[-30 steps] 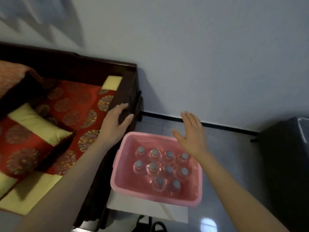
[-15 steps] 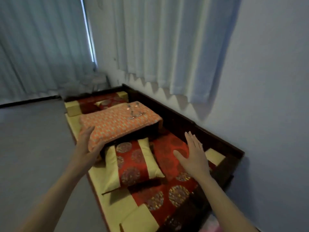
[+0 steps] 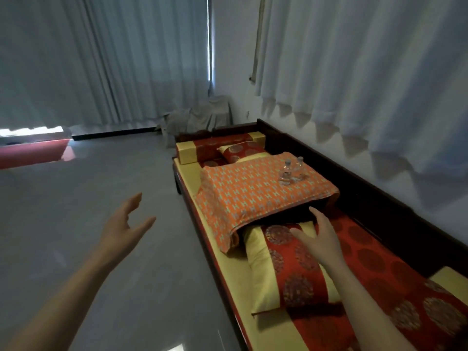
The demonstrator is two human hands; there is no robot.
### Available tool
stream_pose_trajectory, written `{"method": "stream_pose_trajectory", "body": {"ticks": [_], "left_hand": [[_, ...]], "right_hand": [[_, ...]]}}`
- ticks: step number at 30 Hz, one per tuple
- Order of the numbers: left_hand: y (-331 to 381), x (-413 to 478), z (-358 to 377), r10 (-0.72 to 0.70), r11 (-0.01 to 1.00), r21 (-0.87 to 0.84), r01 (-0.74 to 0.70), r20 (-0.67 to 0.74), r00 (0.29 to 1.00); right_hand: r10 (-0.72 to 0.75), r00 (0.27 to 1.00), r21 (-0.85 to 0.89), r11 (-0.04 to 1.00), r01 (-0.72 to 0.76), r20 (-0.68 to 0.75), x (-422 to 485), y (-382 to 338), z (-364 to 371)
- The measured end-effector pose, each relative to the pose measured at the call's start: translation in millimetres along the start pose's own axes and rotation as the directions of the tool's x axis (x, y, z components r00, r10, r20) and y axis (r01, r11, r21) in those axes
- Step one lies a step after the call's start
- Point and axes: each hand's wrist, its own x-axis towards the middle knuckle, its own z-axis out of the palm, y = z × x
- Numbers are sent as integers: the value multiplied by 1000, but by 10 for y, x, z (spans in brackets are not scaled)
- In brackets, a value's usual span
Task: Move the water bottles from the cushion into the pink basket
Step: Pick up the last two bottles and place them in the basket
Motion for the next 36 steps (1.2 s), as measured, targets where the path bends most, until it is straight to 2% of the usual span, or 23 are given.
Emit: {"method": "stream_pose_trajectory", "body": {"ticks": [6,12,17,26,30,32,36], "left_hand": [[-485,925,46,-10,1000,-24,11,8,1000],[-826,2117,252,-5,999,-44,6,31,1000],[-990,3465,542,40,998,-55,-38,50,998],[-1345,5164,1103,100,989,-124,-77,187,977],[-1469,6044,1470,154,982,-151,-116,274,949],[-1479,6525,1677,217,972,-161,-170,349,912],[-1403,7184,2111,325,944,-211,-255,449,833]], "right_hand": [[18,1000,-60,998,-19,-10,675,-310,655],[2,1000,-14,1000,-2,-31,1652,-397,1318],[52,994,-12,999,-53,-93,2580,-533,1773],[97,978,-73,991,-112,-184,3754,-638,2231],[176,953,-105,973,-207,-247,4200,-589,2503],[266,910,-80,949,-305,-319,4361,-564,2655],[348,846,-60,913,-404,-404,4619,-575,2779]]}}
